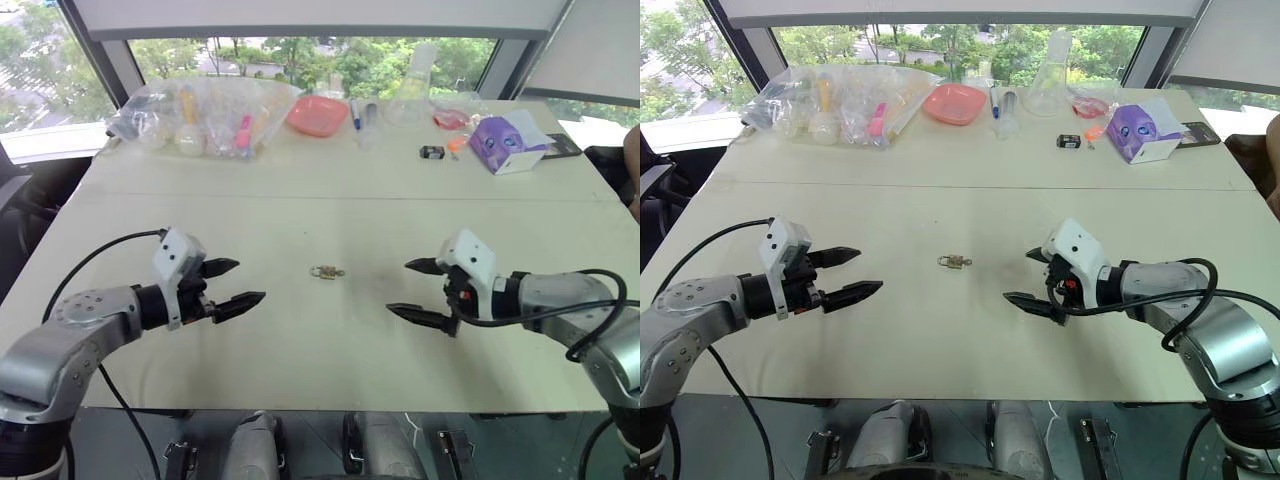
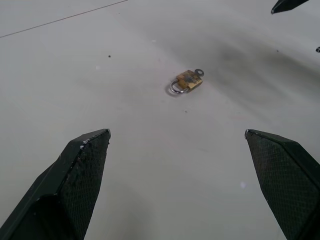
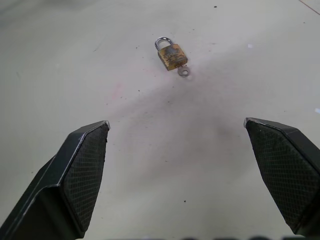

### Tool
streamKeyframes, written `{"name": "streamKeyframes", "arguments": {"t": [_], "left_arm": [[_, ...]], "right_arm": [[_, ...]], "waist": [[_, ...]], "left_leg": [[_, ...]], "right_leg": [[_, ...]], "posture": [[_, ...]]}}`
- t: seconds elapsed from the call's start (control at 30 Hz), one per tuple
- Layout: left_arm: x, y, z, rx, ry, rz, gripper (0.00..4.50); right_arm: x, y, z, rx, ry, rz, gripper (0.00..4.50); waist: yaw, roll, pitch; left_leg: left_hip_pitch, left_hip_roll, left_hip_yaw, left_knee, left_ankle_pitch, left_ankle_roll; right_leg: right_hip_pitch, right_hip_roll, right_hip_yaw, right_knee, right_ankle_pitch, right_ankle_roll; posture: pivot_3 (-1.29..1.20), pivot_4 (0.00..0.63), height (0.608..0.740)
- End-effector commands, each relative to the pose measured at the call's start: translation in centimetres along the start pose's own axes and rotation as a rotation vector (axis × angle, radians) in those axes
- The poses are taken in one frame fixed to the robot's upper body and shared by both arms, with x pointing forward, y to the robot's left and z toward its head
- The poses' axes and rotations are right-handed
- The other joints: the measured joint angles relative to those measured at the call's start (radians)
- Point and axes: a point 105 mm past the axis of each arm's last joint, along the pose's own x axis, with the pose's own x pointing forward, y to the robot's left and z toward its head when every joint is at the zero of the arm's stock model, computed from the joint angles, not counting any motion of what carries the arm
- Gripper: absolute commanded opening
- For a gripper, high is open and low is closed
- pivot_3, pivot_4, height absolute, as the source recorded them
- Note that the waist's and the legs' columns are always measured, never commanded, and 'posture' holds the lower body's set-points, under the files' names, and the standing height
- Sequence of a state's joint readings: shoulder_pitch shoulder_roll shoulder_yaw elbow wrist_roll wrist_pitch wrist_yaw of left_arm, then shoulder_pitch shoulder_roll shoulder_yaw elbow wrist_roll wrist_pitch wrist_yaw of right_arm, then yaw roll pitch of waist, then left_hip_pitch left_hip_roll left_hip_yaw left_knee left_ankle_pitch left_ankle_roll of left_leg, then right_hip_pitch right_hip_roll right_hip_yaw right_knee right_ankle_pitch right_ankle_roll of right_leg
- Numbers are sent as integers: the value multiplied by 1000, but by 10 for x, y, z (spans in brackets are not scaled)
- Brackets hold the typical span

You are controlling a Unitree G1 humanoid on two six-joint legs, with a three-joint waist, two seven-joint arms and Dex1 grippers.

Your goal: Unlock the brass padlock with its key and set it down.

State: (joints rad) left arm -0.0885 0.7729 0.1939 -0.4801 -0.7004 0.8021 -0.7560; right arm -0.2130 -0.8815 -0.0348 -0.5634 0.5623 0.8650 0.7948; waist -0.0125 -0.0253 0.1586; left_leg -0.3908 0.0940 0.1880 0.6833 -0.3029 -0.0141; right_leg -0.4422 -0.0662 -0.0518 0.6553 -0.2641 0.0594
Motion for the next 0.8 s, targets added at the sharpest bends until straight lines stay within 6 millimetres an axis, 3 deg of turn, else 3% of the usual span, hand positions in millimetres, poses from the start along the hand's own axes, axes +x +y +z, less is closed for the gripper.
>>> {"name": "streamKeyframes", "arguments": {"t": [0.03, 0.8], "left_arm": [[-2, 0, 12, 39, -41, -2, 4500], [-4, 5, 12, 55, -6, -11, 4500]], "right_arm": [[0, 1, 10, -43, -32, -5, 4458], [4, -1, 12, -24, -27, -19, 4458]], "waist": [[0, 0, 0], [0, 0, 0]], "left_leg": [[0, 0, 0, 0, 0, 0], [0, 0, 0, 0, 0, 0]], "right_leg": [[0, 0, 0, 0, 0, 0], [0, 0, 0, 0, 0, 0]], "posture": [[0, 150, 740], [0, 150, 740]]}}
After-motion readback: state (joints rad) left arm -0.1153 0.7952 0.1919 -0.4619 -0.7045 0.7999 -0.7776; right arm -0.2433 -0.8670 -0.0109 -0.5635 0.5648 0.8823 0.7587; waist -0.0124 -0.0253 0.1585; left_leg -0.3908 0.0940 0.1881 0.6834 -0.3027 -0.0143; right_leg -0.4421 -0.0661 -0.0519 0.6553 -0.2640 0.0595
